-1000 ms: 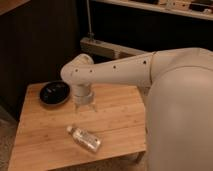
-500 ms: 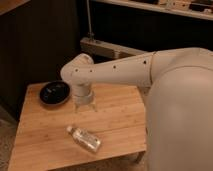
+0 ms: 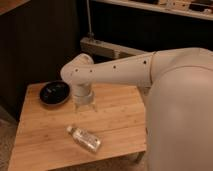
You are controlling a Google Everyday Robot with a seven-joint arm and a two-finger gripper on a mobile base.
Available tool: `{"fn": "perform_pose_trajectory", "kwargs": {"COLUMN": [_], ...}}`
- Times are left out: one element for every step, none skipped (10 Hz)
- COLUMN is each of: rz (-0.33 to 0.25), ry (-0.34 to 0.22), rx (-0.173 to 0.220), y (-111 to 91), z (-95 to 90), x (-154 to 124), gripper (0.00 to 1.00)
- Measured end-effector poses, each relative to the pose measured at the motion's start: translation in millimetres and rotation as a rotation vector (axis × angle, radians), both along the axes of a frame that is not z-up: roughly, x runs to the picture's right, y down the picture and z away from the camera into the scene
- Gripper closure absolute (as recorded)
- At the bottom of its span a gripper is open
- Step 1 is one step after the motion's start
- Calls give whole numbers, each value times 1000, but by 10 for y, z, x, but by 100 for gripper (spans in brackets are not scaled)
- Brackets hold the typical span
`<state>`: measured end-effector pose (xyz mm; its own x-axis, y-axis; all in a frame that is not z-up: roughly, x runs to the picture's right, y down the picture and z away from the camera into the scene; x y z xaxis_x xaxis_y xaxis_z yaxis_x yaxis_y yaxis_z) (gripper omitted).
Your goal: Place the bottle in the ceramic bowl
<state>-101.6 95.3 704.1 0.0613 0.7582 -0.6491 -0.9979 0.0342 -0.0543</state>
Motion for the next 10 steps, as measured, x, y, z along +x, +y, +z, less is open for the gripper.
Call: {"fn": "perform_pose_trajectory", "kwargs": {"rz": [0, 0, 0, 0, 0, 0, 0, -1, -12, -25], "ry": [0, 0, 0, 0, 0, 0, 0, -1, -9, -37], "rx": [0, 0, 0, 0, 0, 0, 0, 0, 2, 17], "y": [-1, 0, 0, 0, 0, 0, 0, 1, 5, 6], "z": [0, 0, 0, 0, 0, 0, 0, 0, 1, -2], "x": [0, 0, 0, 0, 0, 0, 0, 0, -5, -23], "gripper": [35, 35, 35, 35, 35, 35, 35, 35, 35, 35]}}
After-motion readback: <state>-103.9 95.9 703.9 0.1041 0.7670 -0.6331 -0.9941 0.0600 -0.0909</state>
